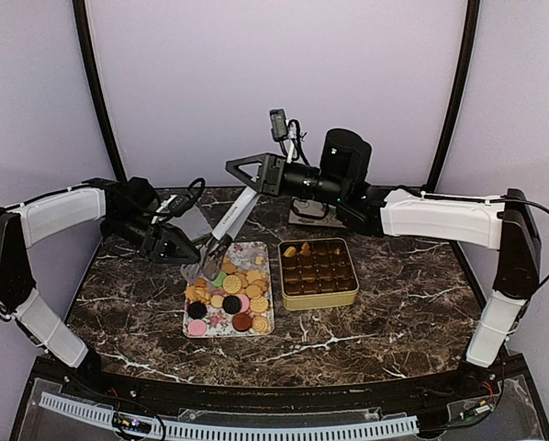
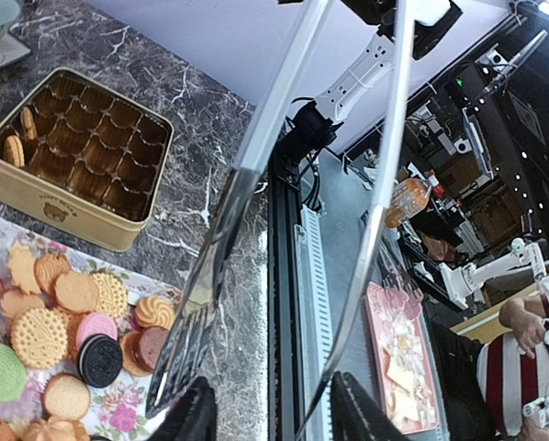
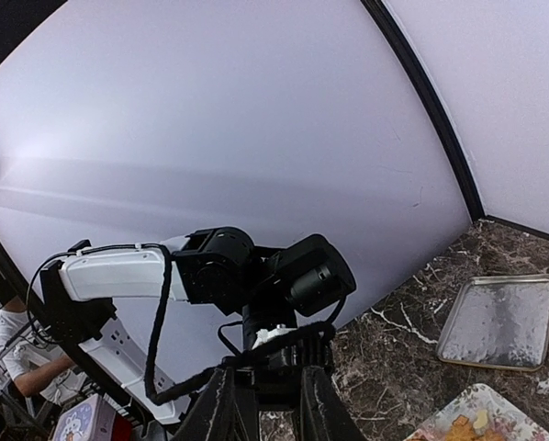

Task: Pack the cookies
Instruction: Pass from the right arm to the left, then pass from the left arm to the right

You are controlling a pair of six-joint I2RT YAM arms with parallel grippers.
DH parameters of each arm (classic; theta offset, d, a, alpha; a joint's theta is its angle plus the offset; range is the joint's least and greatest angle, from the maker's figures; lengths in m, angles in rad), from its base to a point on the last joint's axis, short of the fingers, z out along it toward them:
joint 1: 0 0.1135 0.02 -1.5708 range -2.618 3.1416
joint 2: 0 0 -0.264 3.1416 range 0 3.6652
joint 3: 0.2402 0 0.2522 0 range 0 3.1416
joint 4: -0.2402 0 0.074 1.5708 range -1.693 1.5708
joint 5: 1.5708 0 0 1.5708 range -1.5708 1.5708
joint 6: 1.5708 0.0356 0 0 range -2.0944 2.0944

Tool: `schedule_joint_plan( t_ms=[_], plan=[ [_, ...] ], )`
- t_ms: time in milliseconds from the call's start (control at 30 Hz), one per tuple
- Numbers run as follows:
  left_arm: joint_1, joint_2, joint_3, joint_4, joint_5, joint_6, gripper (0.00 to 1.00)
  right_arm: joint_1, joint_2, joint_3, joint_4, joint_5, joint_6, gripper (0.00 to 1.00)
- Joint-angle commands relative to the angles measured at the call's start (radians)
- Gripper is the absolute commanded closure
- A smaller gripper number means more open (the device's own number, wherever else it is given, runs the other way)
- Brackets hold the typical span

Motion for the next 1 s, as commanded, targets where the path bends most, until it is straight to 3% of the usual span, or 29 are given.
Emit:
schedule_joint_plan(
  t_ms=[0,133,200,400,533,767,967],
  plan=[
    [-0.023,-0.008,-0.022,-0.039,0.003,0.034,0.64,0.005,0.006,0.037,0.065,-0.016,0.006,1.00],
    [-0.028,-0.012,-0.020,-0.049,0.002,0.045,0.94,0.005,0.001,0.033,0.061,-0.014,0.000,1.00],
    [-0.029,-0.022,-0.015,-0.036,0.000,0.032,1.00,0.004,0.001,0.032,0.057,-0.015,-0.001,0.79],
    [-0.028,-0.058,0.022,0.023,0.007,-0.036,1.00,-0.027,-0.055,-0.056,0.092,0.035,0.028,0.18],
    [-0.028,-0.080,0.036,0.075,0.007,-0.100,1.00,-0.067,-0.115,-0.172,0.142,0.076,0.074,0.01],
    [-0.029,-0.097,0.035,0.154,-0.002,-0.163,1.00,-0.075,-0.172,-0.337,0.157,0.140,0.099,0.00],
    [-0.029,-0.089,0.054,0.162,0.017,-0.177,1.00,-0.060,-0.089,-0.291,0.208,0.051,0.140,0.04]
  ],
)
